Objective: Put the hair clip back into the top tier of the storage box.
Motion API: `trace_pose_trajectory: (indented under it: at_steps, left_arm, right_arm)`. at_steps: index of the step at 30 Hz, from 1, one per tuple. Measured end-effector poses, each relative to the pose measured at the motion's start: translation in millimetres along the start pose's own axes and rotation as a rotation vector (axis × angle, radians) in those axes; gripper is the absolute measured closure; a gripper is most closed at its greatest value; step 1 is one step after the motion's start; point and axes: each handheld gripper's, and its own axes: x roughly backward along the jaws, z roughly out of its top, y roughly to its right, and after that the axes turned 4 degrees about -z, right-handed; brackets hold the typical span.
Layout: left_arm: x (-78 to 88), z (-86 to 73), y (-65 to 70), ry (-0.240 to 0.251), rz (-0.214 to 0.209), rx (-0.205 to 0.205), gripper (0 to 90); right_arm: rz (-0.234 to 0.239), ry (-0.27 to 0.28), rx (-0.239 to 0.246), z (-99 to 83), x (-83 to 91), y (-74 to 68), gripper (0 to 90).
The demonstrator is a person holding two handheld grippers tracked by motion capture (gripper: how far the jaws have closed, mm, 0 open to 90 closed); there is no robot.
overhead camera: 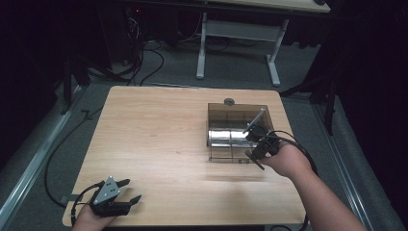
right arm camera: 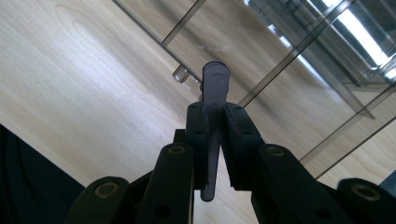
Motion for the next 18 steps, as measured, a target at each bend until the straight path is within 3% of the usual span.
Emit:
trace_pose_trajectory:
  at_steps: [6,9,18]
  left_arm:
    - [-0.1,0.0,-0.1,-0.001,-0.001,0.001,28.9]
    - [-0.1,0.0,-0.1,-0.001,-0.001,0.001,28.9]
    - [-0.1,0.0,-0.4,-0.002,-0.001,0.005,28.8]
  right_arm:
    - [-0.001,-0.009,0.0,11.4,-3.4,2.8,81.4]
    - [-0.004,-0.002,0.029,18.5,-6.4,4.9,81.3]
    - [0.0,0.0,0.047,39.9,-11.8,6.9,81.3]
